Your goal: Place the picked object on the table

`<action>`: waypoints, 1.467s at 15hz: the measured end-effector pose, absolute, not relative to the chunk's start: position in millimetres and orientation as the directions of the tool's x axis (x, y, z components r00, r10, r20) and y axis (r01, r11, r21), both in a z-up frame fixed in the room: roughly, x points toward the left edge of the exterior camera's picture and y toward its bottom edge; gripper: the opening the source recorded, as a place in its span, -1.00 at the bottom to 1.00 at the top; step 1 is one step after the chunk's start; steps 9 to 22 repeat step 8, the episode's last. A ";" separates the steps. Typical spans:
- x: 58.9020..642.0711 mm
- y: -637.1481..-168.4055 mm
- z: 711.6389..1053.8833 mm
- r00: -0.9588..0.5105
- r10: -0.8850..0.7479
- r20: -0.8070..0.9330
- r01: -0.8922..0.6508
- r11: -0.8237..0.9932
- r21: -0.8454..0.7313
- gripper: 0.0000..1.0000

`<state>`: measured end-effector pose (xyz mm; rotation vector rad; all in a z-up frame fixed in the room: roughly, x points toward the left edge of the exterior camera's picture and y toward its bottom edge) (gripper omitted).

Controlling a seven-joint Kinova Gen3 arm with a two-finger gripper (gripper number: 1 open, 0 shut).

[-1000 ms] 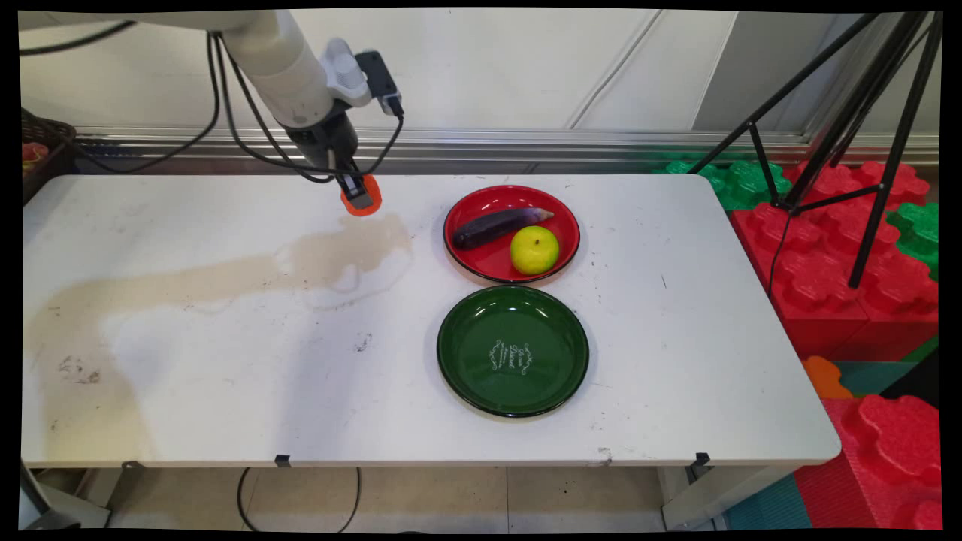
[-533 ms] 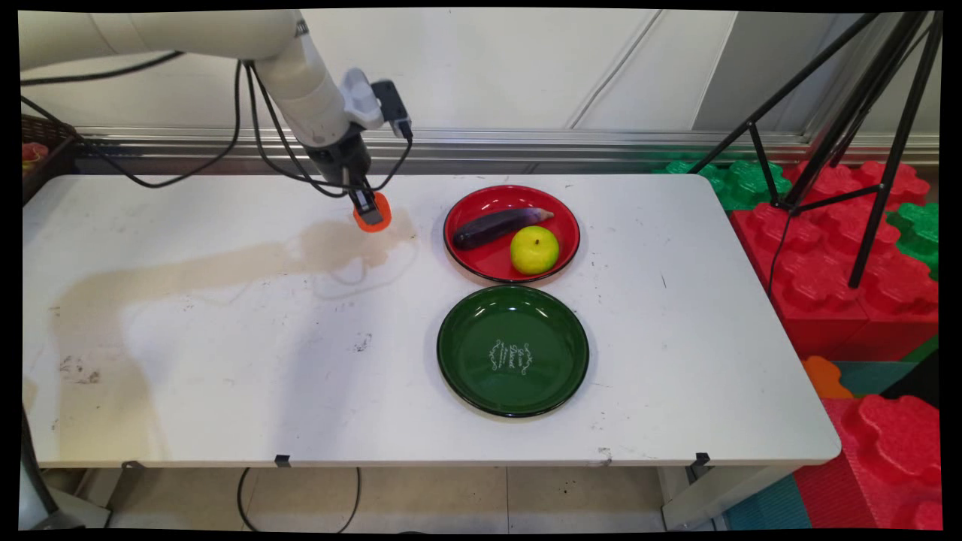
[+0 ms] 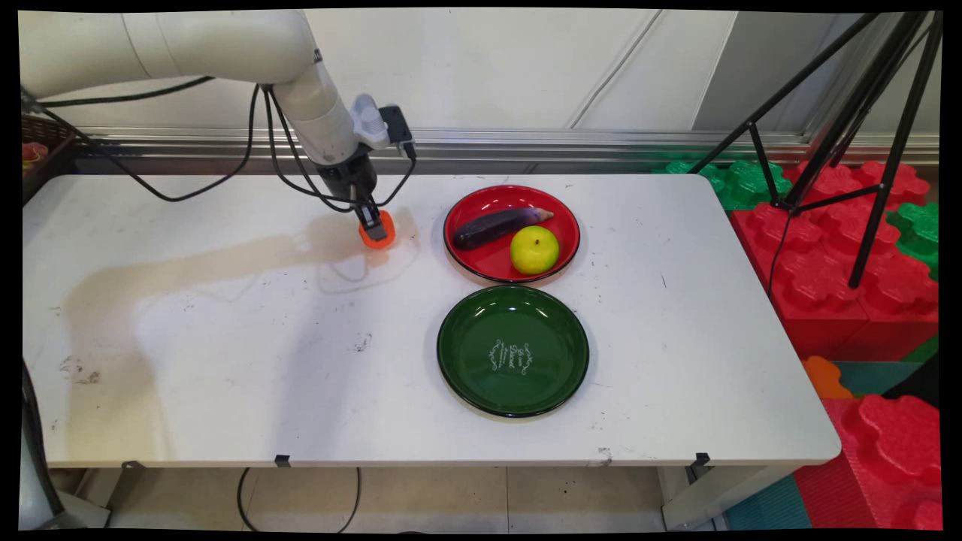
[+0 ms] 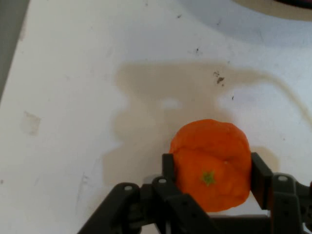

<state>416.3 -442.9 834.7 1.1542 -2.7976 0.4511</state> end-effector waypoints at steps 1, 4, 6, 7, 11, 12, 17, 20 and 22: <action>417.6 -444.9 830.7 -0.715 -0.675 0.184 -0.699 0.677 -0.233 -1.00; 421.0 -449.6 822.3 -0.726 -0.662 0.183 -0.687 0.693 -0.220 -1.00; 422.8 -450.2 821.0 -0.734 -0.654 0.185 -0.679 0.701 -0.215 1.00; 424.2 -450.1 821.0 -0.739 -0.648 0.186 -0.674 0.707 -0.214 1.00; 425.6 -449.9 822.0 -0.745 -0.640 0.188 -0.667 0.713 -0.215 1.00; 425.6 -449.9 822.0 -0.745 -0.640 0.188 -0.667 0.713 -0.215 1.00; 425.6 -449.9 822.0 -0.745 -0.640 0.188 -0.667 0.713 -0.215 1.00; 425.6 -449.9 822.0 -0.745 -0.640 0.188 -0.667 0.713 -0.215 1.00; 425.6 -449.9 822.0 -0.745 -0.640 0.188 -0.667 0.713 -0.215 1.00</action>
